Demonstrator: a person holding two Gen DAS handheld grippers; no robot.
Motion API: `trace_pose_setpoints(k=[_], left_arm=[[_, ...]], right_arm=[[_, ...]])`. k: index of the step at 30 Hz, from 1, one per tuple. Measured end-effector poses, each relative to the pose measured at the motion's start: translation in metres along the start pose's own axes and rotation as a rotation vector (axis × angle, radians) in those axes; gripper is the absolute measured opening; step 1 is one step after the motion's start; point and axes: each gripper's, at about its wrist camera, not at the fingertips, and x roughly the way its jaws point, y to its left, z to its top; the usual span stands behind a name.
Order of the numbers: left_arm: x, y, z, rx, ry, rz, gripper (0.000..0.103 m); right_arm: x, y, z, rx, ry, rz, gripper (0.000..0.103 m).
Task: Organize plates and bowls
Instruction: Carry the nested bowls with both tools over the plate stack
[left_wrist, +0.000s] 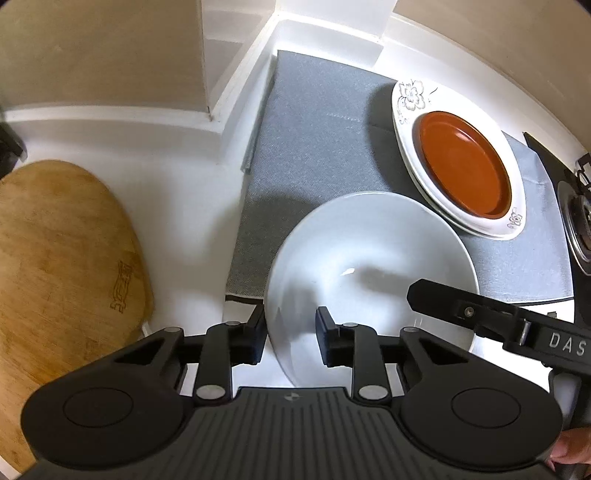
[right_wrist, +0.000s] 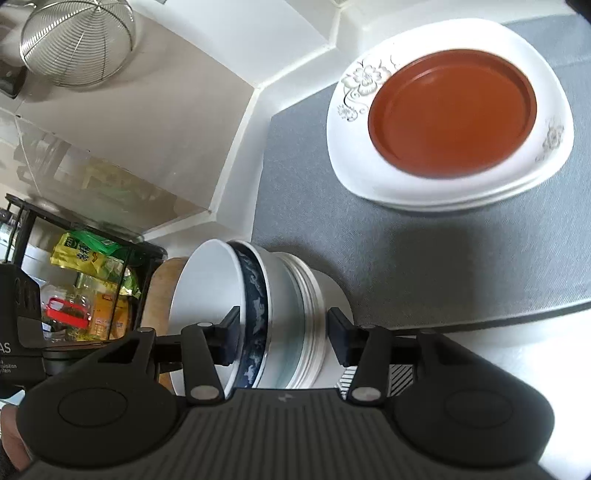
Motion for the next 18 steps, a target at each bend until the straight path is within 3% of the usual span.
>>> trace_pose_setpoints(k=[7, 11, 13, 15, 18], left_arm=[[0.004, 0.007, 0.007, -0.015, 0.003, -0.049, 0.027], [0.017, 0.022, 0.012, -0.064, 0.054, -0.096, 0.054], [0.025, 0.027, 0.013, -0.098, 0.080, -0.141, 0.058], [0.029, 0.026, 0.014, -0.112, 0.093, -0.185, 0.053], [0.025, 0.021, 0.014, -0.094, 0.088, -0.178, 0.047]], right_arm=[[0.001, -0.015, -0.001, 0.067, 0.004, 0.022, 0.053], [0.004, -0.015, 0.001, 0.062, 0.016, 0.028, 0.053], [0.005, -0.017, 0.002, 0.071, 0.013, 0.038, 0.056], [0.007, -0.021, 0.003, 0.096, 0.020, 0.045, 0.058], [0.006, -0.025, 0.004, 0.116, 0.016, 0.059, 0.056]])
